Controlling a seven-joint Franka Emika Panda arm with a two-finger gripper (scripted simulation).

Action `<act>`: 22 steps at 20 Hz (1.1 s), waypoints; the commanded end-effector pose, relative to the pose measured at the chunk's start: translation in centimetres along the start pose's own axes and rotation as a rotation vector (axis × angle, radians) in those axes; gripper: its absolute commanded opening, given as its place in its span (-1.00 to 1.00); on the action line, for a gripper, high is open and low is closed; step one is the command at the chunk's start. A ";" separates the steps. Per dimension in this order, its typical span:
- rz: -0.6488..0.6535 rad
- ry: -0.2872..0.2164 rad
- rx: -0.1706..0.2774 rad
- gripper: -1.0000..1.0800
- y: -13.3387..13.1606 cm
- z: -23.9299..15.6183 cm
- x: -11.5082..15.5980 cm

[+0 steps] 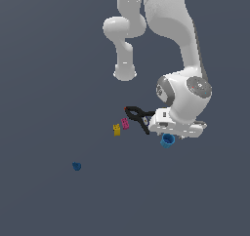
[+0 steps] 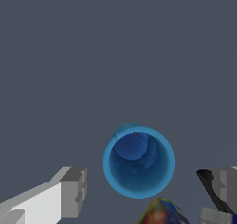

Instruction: Pick up a designated object from a clutter of objects.

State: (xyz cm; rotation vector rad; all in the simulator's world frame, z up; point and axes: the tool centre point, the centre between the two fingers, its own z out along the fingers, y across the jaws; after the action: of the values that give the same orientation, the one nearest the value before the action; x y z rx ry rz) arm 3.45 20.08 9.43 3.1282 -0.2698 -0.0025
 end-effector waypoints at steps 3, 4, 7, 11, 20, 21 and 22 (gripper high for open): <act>0.002 0.000 0.001 0.92 -0.2 0.3 -0.1; 0.002 0.000 0.001 0.92 -0.2 0.3 -0.1; 0.002 0.000 0.001 0.92 -0.3 0.9 -0.1; 0.003 0.000 0.001 0.92 -0.3 2.7 -0.2; 0.005 0.001 0.002 0.92 -0.3 5.4 -0.1; 0.005 0.001 0.002 -1.00 -0.3 5.4 -0.1; 0.005 0.001 0.002 -1.00 -0.3 5.4 -0.1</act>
State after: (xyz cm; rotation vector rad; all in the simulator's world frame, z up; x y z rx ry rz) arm 3.38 20.44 4.10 3.1293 -0.2772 -0.0003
